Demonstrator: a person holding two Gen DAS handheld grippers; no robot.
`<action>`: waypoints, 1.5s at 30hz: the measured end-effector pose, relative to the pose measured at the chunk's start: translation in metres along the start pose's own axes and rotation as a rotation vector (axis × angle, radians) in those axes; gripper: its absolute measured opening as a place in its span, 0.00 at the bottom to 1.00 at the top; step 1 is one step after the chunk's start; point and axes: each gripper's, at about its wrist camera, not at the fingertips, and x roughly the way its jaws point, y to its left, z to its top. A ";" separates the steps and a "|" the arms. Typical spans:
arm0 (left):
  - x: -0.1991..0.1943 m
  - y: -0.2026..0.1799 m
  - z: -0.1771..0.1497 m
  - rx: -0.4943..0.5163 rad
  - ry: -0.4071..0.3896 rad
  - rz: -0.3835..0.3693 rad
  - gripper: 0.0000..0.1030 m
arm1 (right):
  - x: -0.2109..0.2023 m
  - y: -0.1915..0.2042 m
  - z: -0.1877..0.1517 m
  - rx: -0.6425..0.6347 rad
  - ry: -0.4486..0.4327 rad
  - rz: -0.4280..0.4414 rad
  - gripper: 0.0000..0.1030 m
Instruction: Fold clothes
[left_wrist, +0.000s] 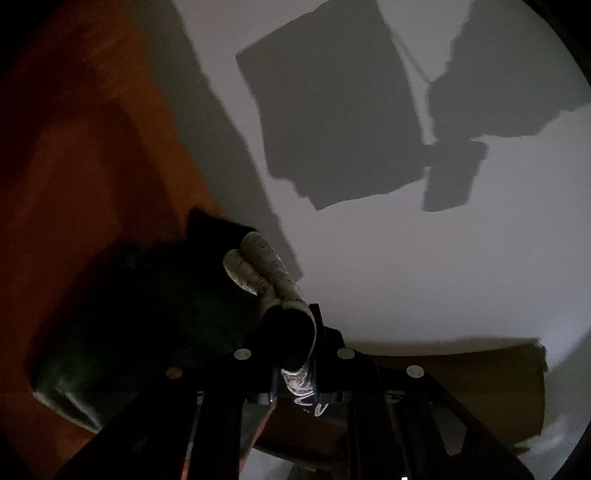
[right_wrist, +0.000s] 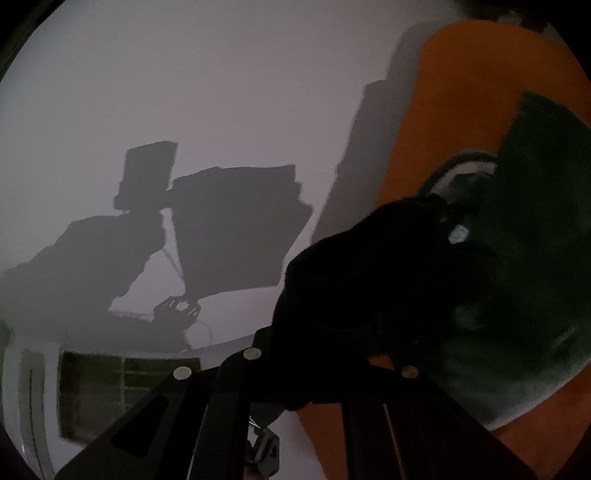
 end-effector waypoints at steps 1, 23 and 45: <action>-0.002 0.013 -0.005 -0.004 0.001 -0.006 0.14 | 0.002 -0.011 -0.001 0.002 0.008 0.006 0.06; -0.044 0.285 -0.153 -0.108 0.034 -0.066 0.14 | -0.038 -0.290 -0.086 0.152 0.106 0.003 0.06; -0.080 0.325 -0.164 -0.061 0.181 0.284 0.23 | -0.123 -0.291 -0.059 -0.124 0.038 -0.472 0.17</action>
